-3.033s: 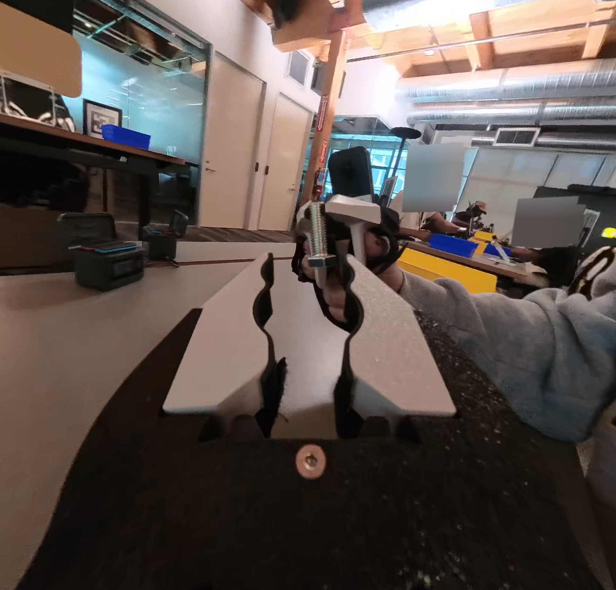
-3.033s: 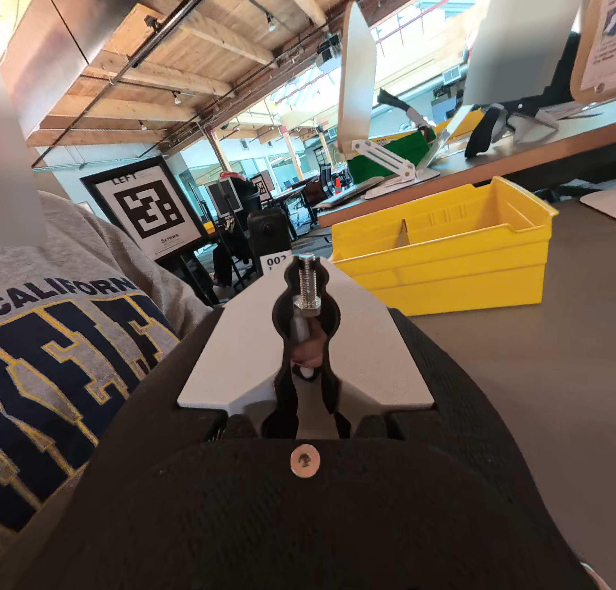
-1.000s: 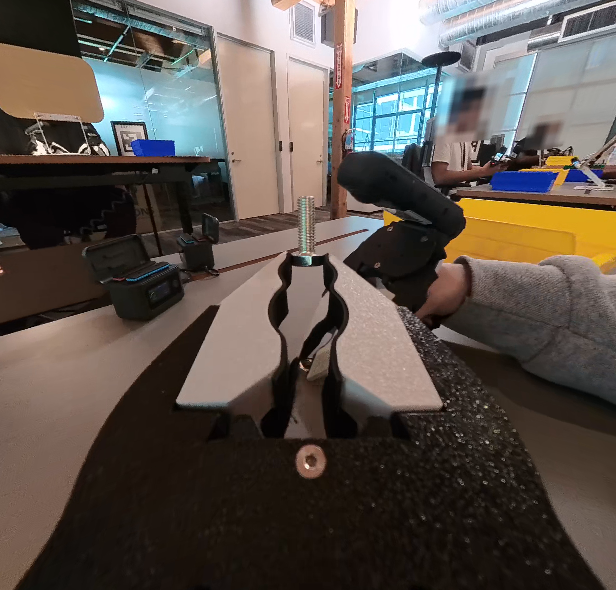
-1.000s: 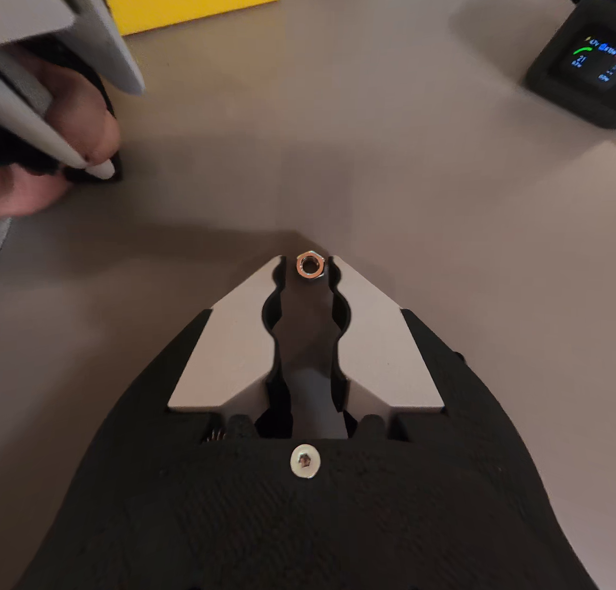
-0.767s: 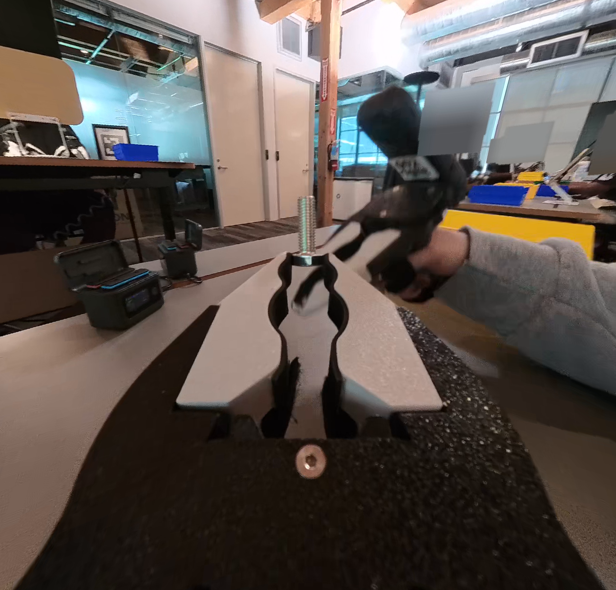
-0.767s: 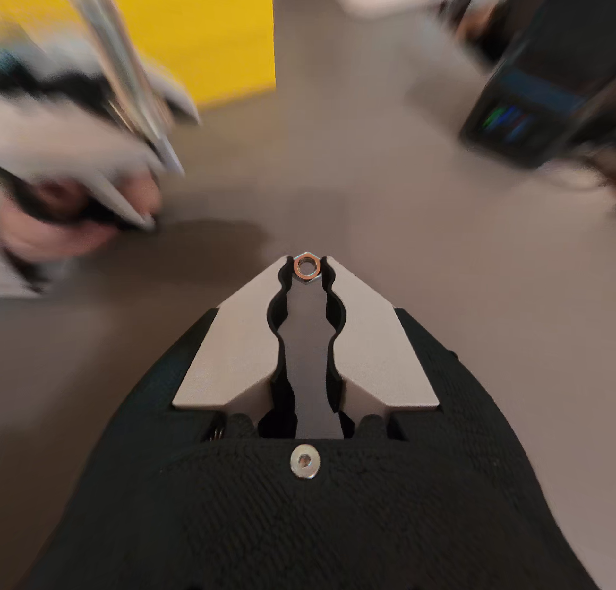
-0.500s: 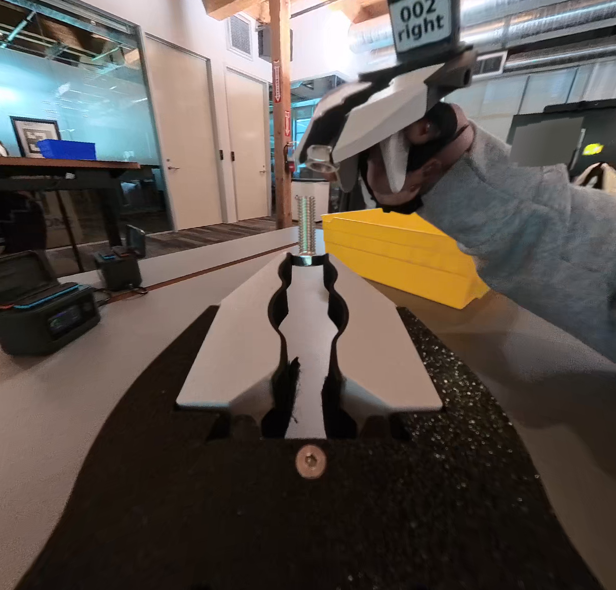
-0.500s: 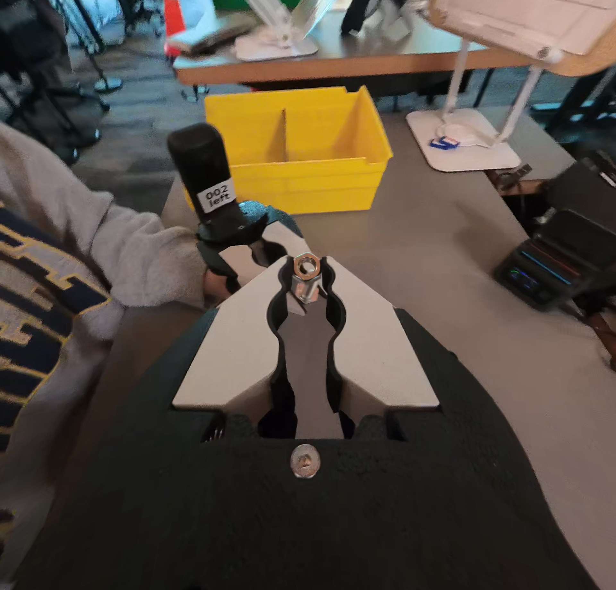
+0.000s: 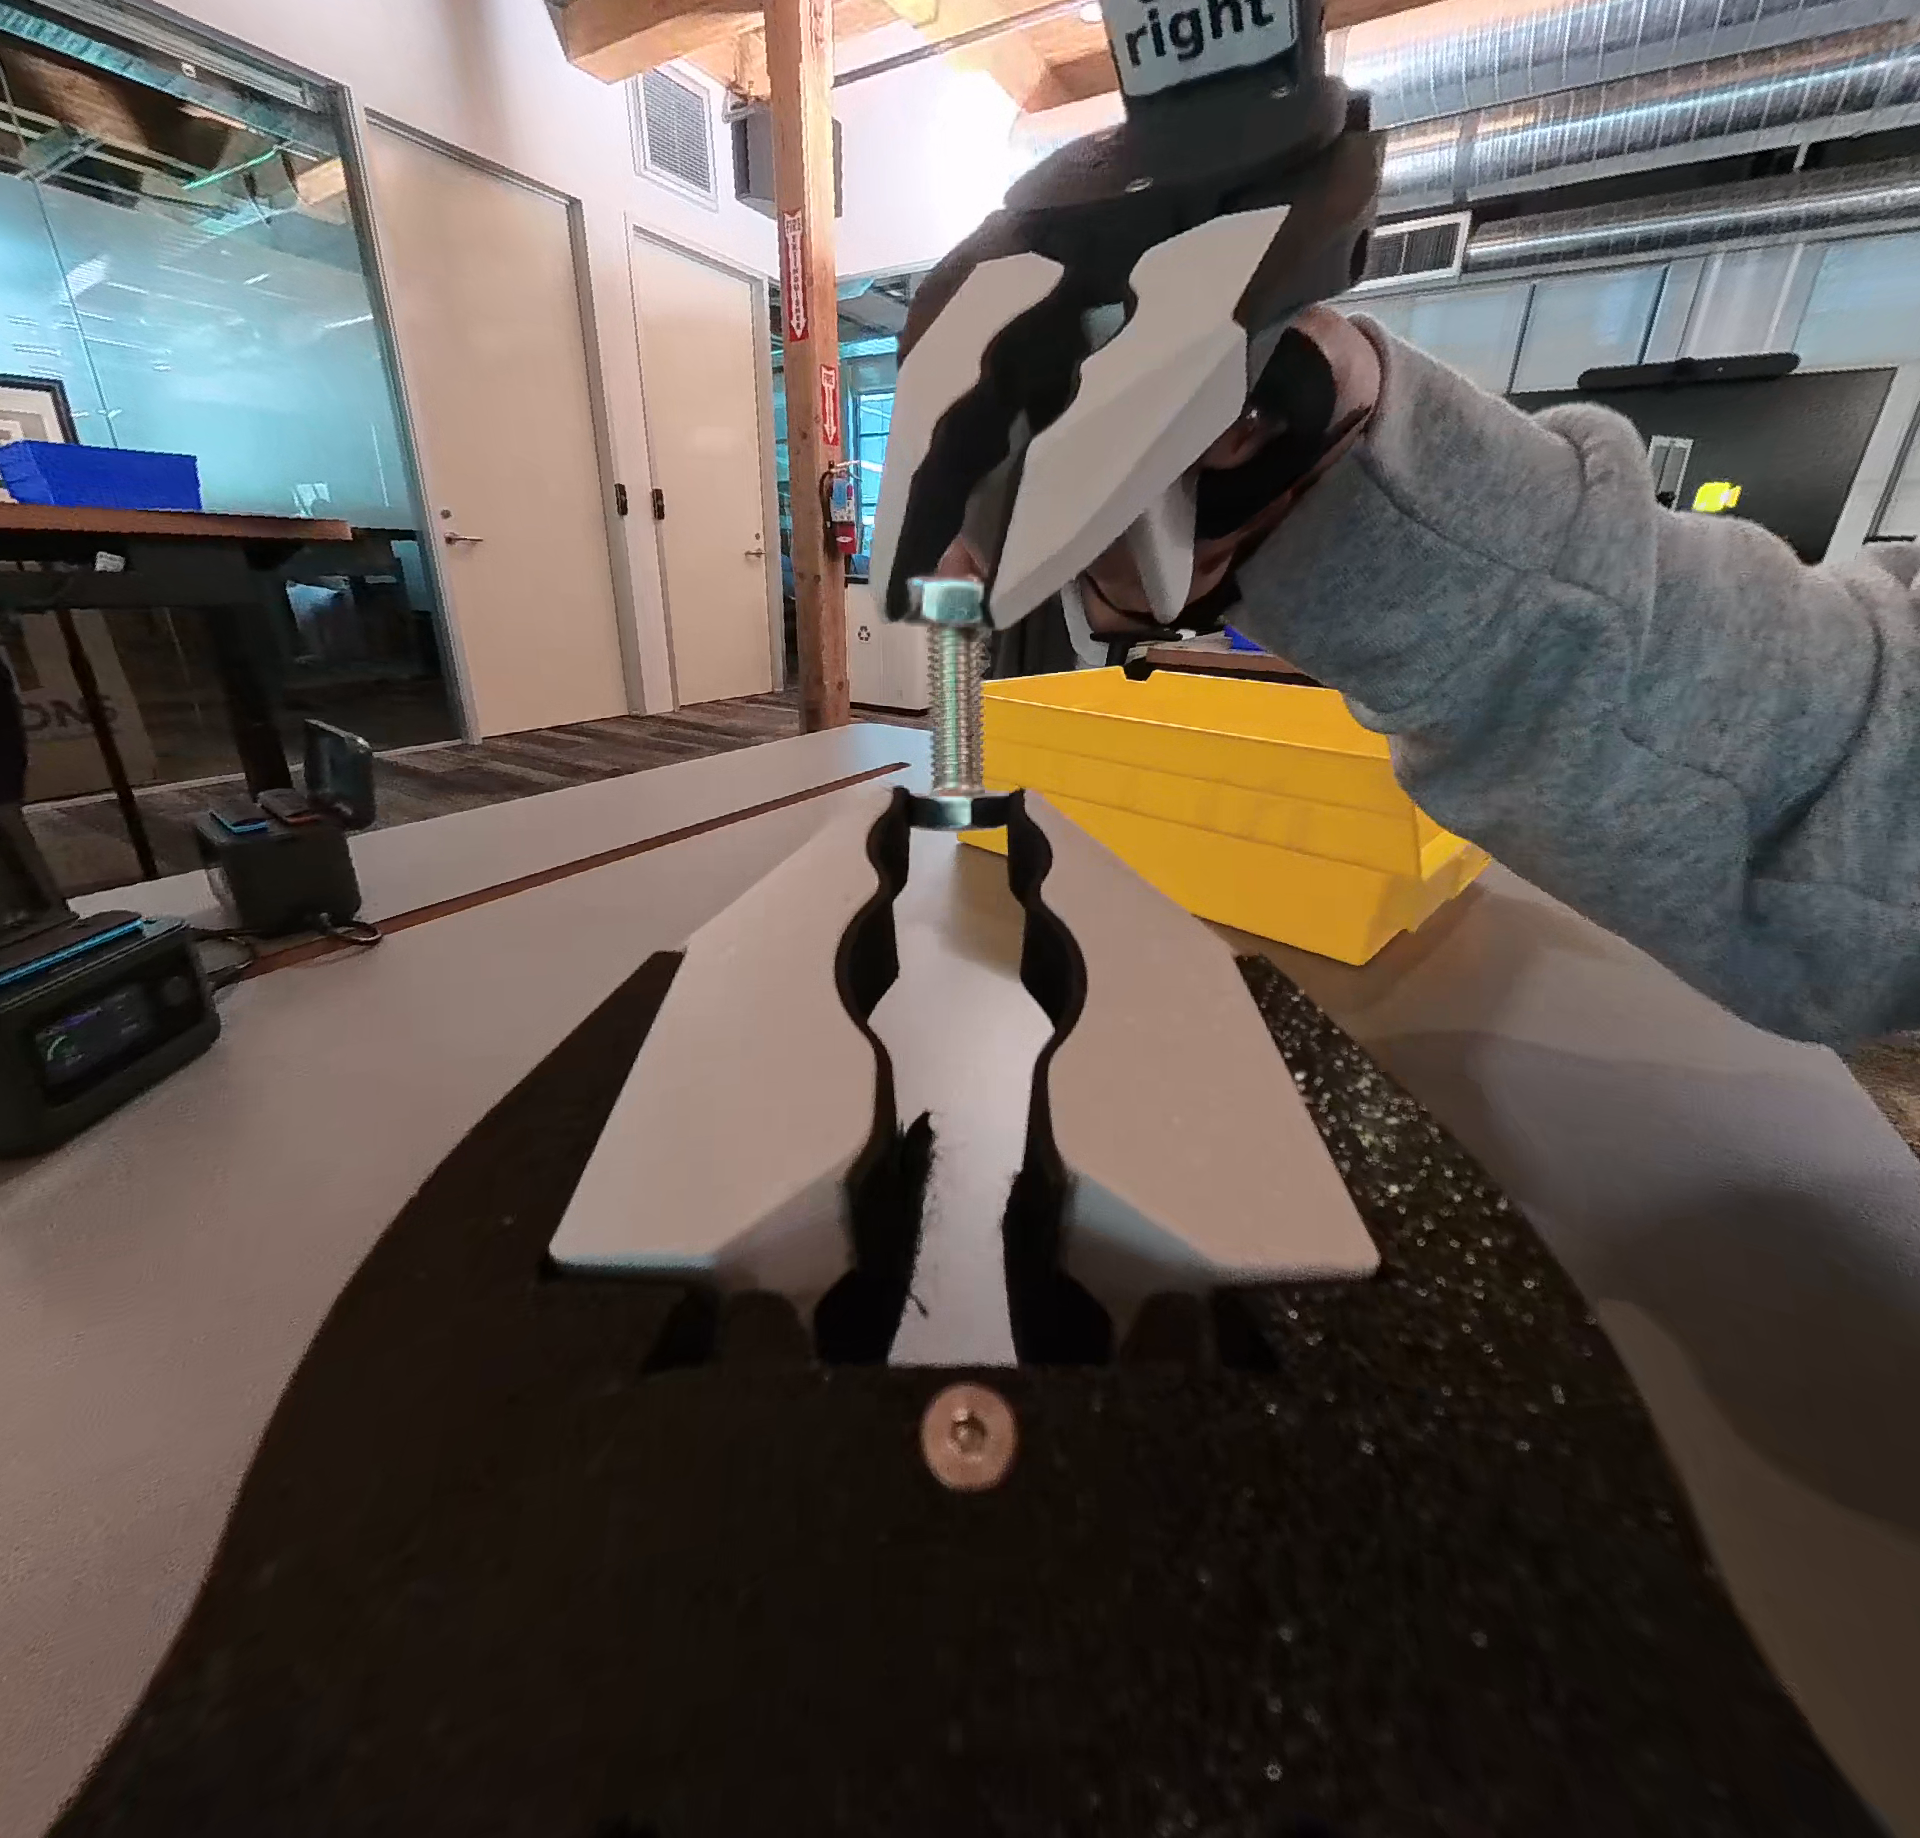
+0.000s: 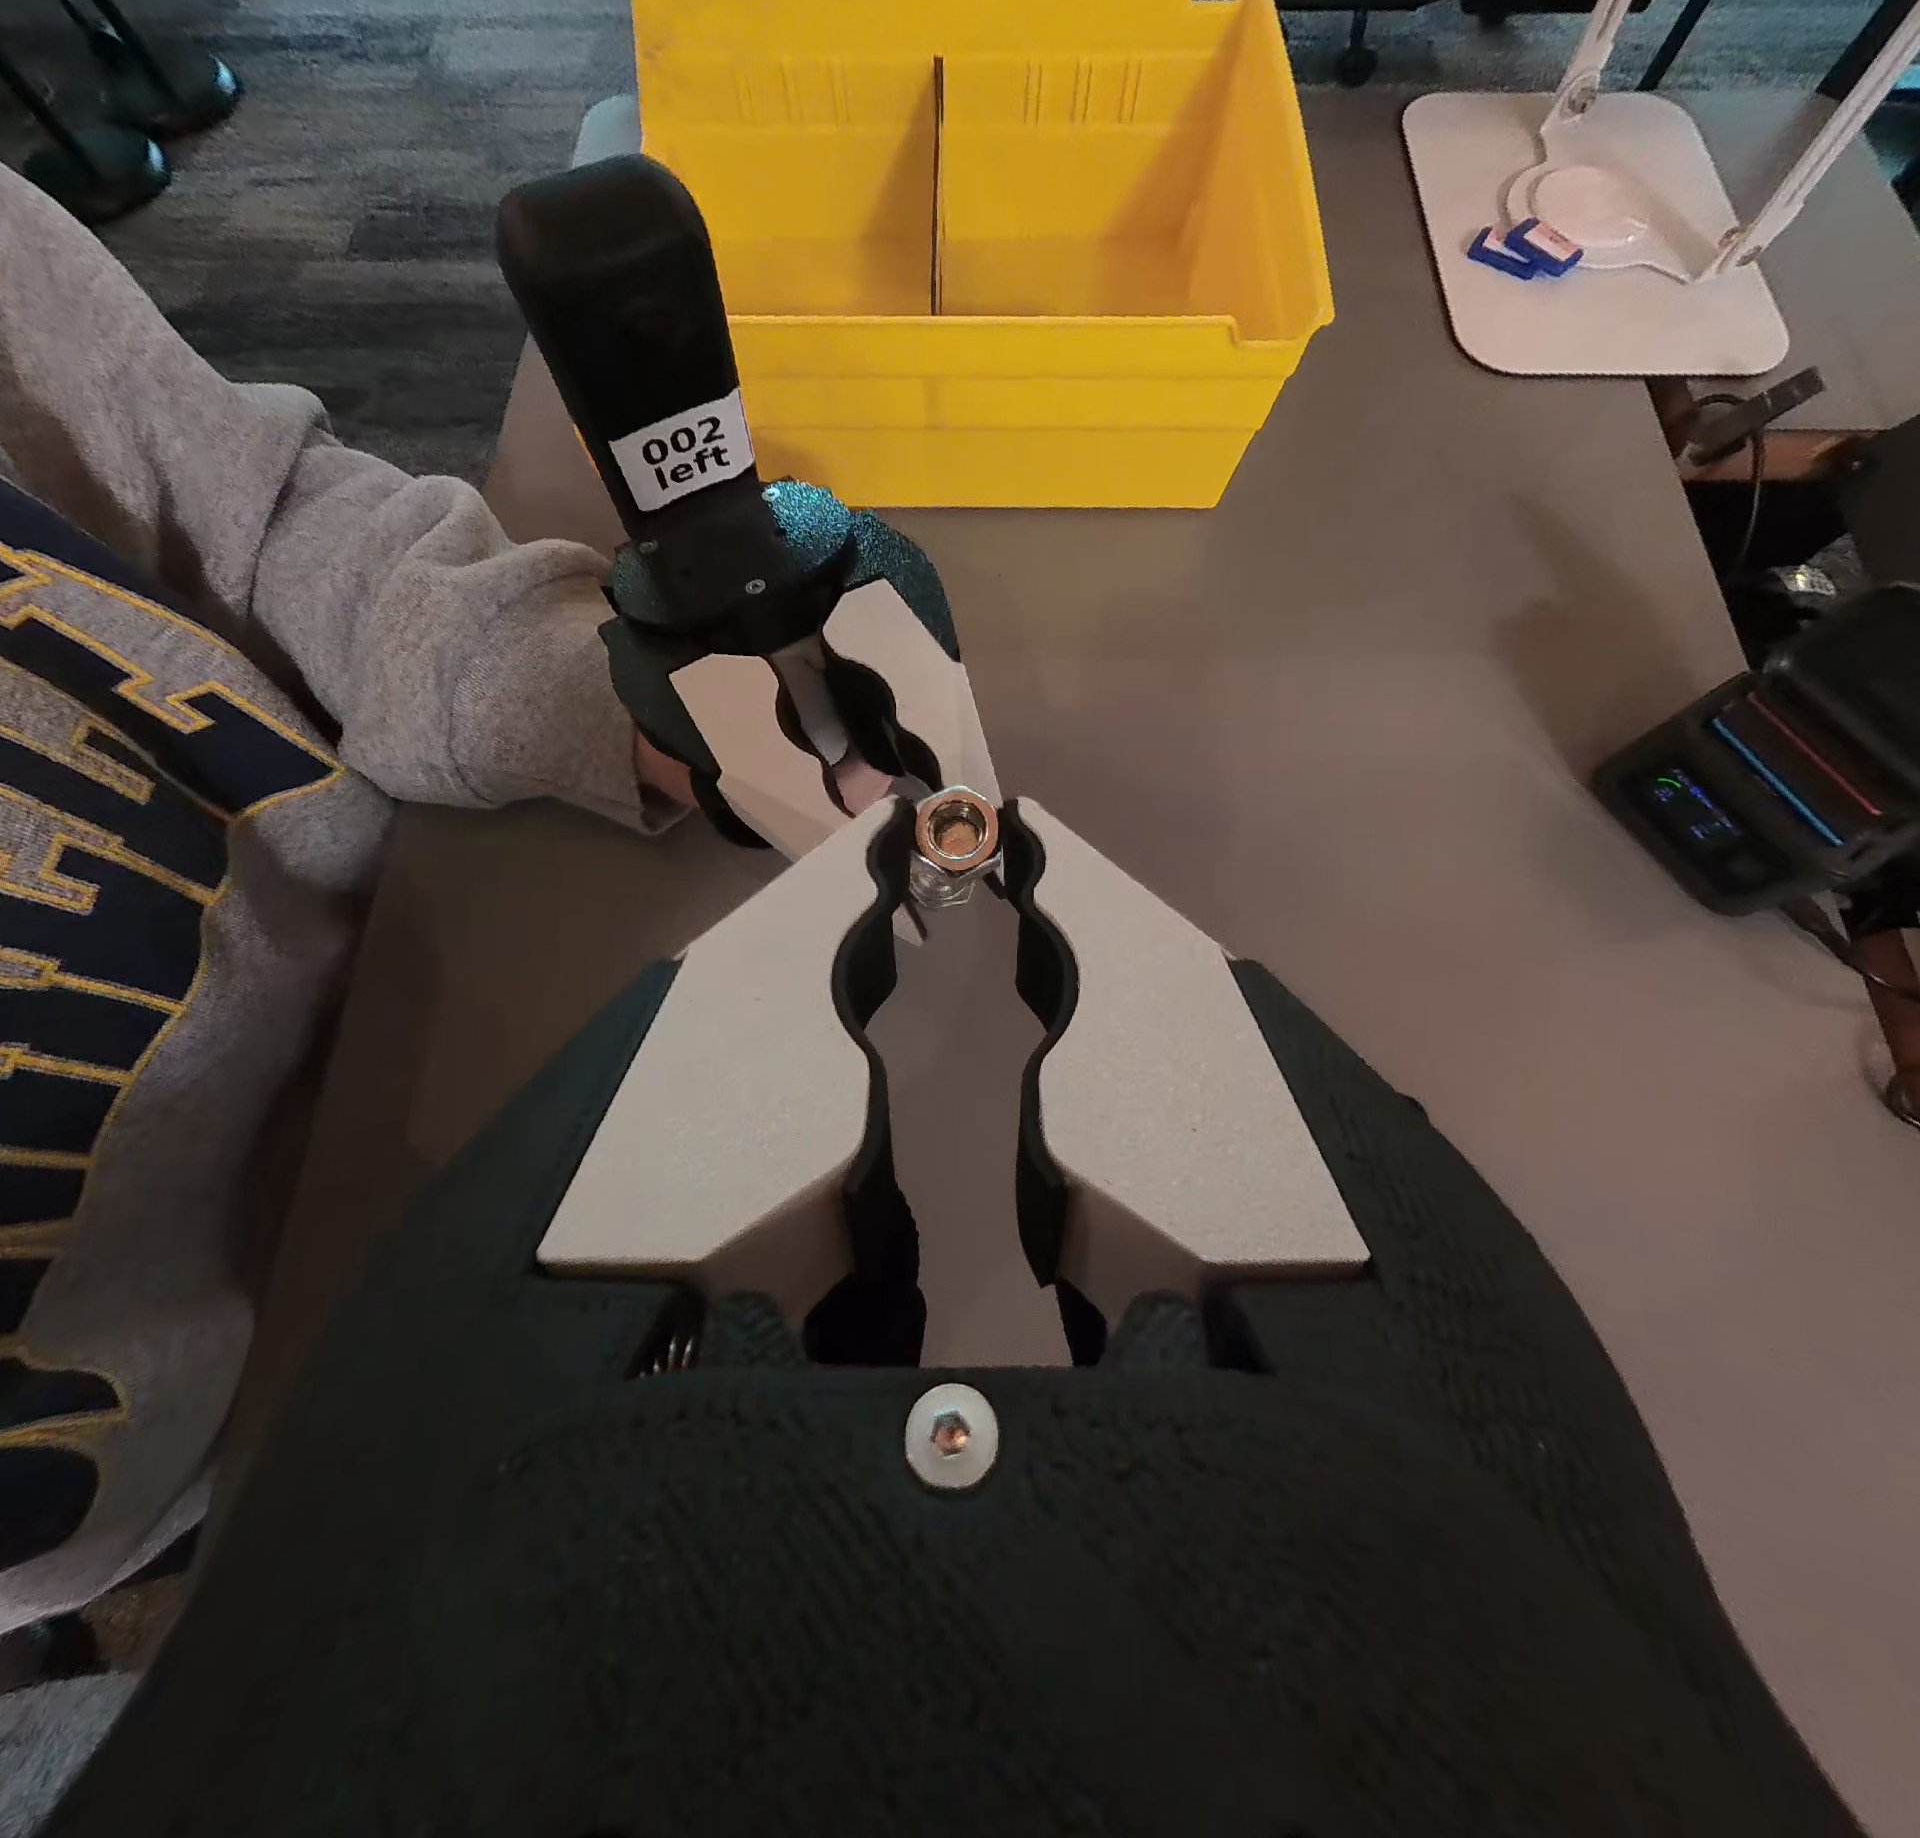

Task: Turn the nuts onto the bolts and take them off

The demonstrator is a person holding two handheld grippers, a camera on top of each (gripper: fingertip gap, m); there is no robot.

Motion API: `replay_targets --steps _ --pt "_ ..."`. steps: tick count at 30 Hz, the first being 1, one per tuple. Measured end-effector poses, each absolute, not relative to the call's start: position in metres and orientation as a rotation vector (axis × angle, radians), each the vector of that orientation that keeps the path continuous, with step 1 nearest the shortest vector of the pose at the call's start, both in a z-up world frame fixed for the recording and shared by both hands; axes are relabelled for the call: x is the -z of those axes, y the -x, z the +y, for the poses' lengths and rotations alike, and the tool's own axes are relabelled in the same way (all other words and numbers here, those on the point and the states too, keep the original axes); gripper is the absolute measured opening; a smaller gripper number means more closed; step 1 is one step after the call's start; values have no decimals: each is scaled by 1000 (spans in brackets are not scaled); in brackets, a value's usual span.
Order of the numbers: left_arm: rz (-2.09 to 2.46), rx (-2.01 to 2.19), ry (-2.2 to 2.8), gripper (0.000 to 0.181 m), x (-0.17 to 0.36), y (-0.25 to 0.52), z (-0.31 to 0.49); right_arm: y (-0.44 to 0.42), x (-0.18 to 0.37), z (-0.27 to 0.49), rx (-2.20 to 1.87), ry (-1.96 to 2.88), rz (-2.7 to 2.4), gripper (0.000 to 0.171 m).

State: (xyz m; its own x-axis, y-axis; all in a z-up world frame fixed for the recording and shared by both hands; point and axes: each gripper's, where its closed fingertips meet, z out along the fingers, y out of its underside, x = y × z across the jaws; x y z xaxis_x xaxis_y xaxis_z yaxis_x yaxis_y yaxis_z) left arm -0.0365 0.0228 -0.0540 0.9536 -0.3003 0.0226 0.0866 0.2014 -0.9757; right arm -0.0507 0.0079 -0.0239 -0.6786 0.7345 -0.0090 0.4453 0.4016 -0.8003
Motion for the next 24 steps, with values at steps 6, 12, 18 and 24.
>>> replay_targets --steps 6,12,18,24 --pt "197 300 1324 16 51 33 21 47 22 7 -1182 1009 -2339 16" --pt "193 396 1274 16 46 29 17 44 17 2 -1287 974 -2304 16" --pt "196 420 1267 16 45 27 16 44 15 1 -1349 976 -2257 16" --pt "196 454 1244 16 42 26 14 44 12 -1 -1371 949 -2235 16"
